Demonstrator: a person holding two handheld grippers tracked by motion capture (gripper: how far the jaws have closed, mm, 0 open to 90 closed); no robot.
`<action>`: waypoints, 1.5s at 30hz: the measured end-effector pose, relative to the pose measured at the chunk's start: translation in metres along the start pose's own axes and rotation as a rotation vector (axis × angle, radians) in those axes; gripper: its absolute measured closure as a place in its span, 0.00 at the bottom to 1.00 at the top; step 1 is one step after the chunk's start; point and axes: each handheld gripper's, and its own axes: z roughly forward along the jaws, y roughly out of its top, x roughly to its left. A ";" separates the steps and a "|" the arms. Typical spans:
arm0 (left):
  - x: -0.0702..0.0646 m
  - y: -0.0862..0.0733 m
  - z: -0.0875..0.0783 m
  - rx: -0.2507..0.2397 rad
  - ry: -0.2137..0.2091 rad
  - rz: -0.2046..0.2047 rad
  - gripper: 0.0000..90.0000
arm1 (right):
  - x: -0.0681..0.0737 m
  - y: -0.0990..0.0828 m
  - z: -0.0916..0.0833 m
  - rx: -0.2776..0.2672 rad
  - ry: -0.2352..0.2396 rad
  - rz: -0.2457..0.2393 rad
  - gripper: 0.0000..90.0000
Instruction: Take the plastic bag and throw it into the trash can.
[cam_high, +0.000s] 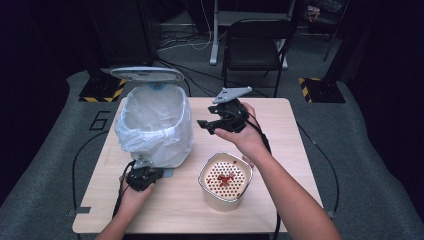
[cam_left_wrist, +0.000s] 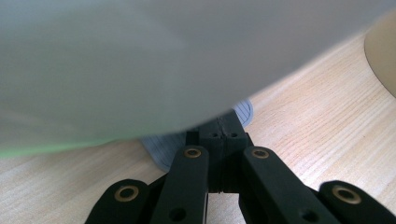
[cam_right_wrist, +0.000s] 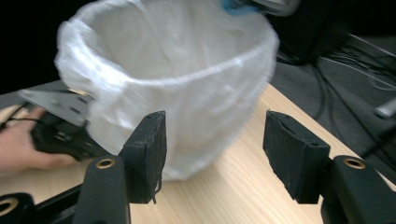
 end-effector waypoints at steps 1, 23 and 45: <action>0.000 0.000 0.000 0.001 0.001 0.002 1.00 | -0.002 -0.004 -0.005 0.004 -0.023 0.007 0.44; -0.001 0.000 0.000 -0.004 0.002 0.001 1.00 | -0.029 -0.080 -0.047 -0.005 -0.122 0.102 0.45; -0.001 0.000 0.000 -0.005 0.002 -0.002 1.00 | -0.048 -0.147 -0.047 0.013 -0.183 0.175 0.41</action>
